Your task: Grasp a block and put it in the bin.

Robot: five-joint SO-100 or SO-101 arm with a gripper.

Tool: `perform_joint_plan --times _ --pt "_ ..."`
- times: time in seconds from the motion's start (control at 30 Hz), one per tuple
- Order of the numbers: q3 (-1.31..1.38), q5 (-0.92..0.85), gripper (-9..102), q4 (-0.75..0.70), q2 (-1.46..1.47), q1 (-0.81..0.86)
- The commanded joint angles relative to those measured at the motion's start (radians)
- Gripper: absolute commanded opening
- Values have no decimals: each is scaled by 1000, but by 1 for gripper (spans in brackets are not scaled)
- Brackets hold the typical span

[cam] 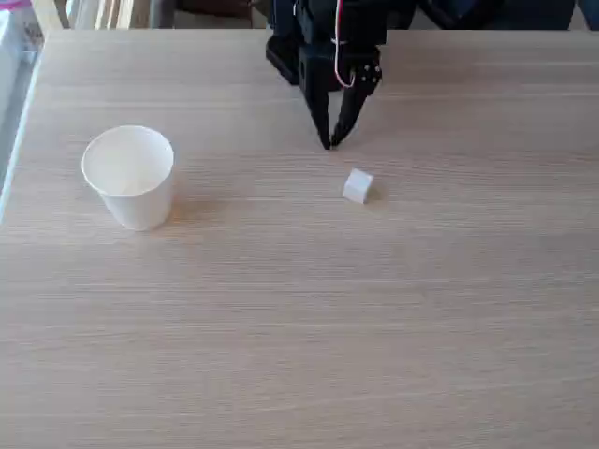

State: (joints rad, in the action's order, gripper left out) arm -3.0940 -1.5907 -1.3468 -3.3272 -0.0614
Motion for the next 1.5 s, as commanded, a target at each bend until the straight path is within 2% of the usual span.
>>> perform_joint_plan --times 0.0,1.0,1.47 --pt "-14 5 2 2 -5 8" --pt "-14 -9 2 0 -5 3" --pt "-12 37 0 3 -5 -17"
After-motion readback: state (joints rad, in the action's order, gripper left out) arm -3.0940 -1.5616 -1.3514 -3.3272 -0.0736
